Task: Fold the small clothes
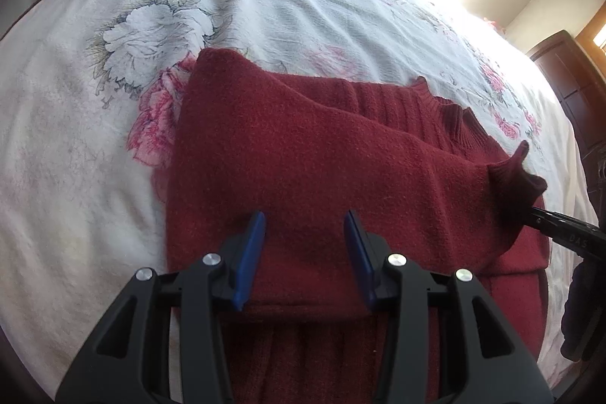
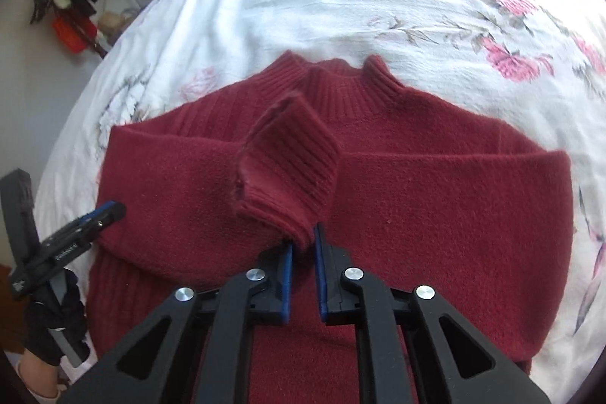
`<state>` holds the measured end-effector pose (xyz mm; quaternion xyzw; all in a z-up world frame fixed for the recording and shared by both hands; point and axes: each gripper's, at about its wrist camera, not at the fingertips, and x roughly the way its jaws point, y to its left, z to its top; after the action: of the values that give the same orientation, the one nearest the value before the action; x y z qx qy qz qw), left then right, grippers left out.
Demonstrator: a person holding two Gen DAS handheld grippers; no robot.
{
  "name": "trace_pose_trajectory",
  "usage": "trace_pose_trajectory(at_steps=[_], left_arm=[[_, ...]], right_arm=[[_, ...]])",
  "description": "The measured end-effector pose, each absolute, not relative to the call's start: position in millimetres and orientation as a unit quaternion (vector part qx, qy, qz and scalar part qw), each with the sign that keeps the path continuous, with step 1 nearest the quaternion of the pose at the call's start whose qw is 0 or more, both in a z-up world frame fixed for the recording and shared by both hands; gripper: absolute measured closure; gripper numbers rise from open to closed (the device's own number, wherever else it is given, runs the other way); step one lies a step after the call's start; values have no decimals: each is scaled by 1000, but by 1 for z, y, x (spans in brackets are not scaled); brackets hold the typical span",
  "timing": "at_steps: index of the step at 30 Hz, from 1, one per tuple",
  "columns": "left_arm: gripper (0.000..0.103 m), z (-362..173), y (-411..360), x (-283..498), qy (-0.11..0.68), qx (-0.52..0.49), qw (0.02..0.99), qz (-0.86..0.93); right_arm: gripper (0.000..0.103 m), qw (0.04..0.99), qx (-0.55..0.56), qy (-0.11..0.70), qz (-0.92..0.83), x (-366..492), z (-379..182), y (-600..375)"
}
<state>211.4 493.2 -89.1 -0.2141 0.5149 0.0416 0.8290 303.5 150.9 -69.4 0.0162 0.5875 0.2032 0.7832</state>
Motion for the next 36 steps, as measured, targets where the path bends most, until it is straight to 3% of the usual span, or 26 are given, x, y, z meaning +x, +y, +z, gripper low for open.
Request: trace_pose_trajectory(at_steps=[2, 4, 6, 8, 11, 12, 13, 15, 22, 29, 32, 35, 36], left_arm=[[60, -89, 492, 211, 517, -207, 830, 43], [60, -88, 491, 213, 519, -201, 830, 44], [59, -84, 488, 214, 518, -198, 831, 45], [56, -80, 486, 215, 513, -195, 835, 42], [54, -79, 484, 220, 515, -188, 835, 44], [54, -81, 484, 221, 518, -191, 833, 46], [55, -81, 485, 221, 518, -194, 832, 47], [55, -79, 485, 219, 514, -198, 833, 47], [53, -82, 480, 220, 516, -171, 838, 39], [53, -99, 474, 224, 533, -153, 831, 43], [53, -99, 476, 222, 533, -157, 830, 42], [53, -87, 476, 210, 533, -159, 830, 45], [53, -80, 475, 200, 529, -160, 832, 44]], right_arm=[[89, 772, 59, 599, 206, 303, -74, 125], [77, 763, 87, 608, 200, 303, -80, 103], [56, 762, 109, 608, 193, 304, -86, 84], [49, 751, 149, 613, 197, 308, -93, 70], [50, 724, 207, 624, 209, 317, -108, 63], [58, 717, 214, 628, 214, 321, -113, 66], [75, 713, 217, 630, 219, 324, -115, 70], [92, 720, 204, 624, 225, 325, -111, 78], [93, 784, 156, 561, 213, 305, -68, 72], [94, 760, 152, 608, 170, 308, -125, 60], [93, 760, 165, 604, 171, 305, -125, 56], [82, 766, 172, 596, 169, 291, -109, 47], [73, 775, 170, 585, 169, 279, -100, 42]])
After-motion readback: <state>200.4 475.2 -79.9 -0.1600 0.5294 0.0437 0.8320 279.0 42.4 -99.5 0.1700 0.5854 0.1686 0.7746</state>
